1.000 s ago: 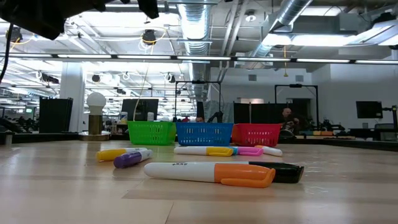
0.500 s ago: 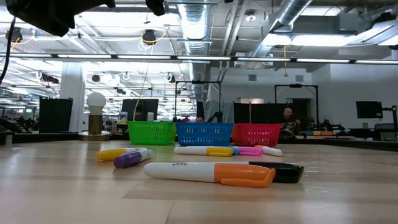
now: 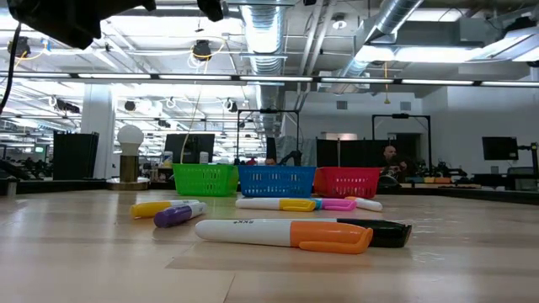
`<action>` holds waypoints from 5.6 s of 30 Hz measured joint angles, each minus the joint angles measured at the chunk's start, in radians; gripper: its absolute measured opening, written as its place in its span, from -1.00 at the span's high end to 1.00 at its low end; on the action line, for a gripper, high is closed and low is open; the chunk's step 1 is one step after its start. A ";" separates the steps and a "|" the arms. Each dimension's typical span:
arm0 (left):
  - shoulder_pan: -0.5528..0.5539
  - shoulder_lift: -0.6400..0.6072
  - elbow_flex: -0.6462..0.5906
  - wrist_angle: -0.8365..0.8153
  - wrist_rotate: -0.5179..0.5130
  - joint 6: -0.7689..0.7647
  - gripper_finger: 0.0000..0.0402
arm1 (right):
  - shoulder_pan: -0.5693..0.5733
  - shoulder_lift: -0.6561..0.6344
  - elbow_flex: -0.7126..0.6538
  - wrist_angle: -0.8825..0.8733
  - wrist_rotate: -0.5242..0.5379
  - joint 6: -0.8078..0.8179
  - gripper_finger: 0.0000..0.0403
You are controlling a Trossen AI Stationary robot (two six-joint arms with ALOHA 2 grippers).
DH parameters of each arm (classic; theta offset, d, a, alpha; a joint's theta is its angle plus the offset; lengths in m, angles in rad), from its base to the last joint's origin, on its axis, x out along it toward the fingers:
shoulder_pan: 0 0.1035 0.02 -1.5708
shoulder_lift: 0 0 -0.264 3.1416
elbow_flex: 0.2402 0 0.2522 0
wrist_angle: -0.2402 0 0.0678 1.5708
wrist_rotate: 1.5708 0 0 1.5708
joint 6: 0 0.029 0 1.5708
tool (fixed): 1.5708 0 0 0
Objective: Pick & Place Markers
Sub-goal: Put the bottom small pink highlighter pen into the green bin, then put the top small orange highlighter pen into the green bin
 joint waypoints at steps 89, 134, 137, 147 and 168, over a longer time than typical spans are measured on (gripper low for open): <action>-0.356 -0.328 -0.365 -0.295 -0.500 -0.368 0.16 | -0.107 0.023 -0.257 -0.665 0.350 1.142 0.51; -0.328 -0.194 -0.337 -0.216 -0.528 -0.350 0.16 | -0.088 0.349 0.005 -0.930 0.269 1.256 0.11; -0.328 -0.194 -0.337 -0.216 -0.528 -0.348 0.16 | -0.082 0.332 0.002 -0.925 0.257 1.238 0.24; -0.329 -0.194 -0.338 -0.216 -0.528 -0.370 0.16 | -0.069 0.325 0.000 -0.934 0.259 1.212 0.82; -0.328 -0.190 -0.340 -0.219 -0.528 -0.366 0.16 | -0.104 0.255 0.095 -1.034 0.334 1.032 0.86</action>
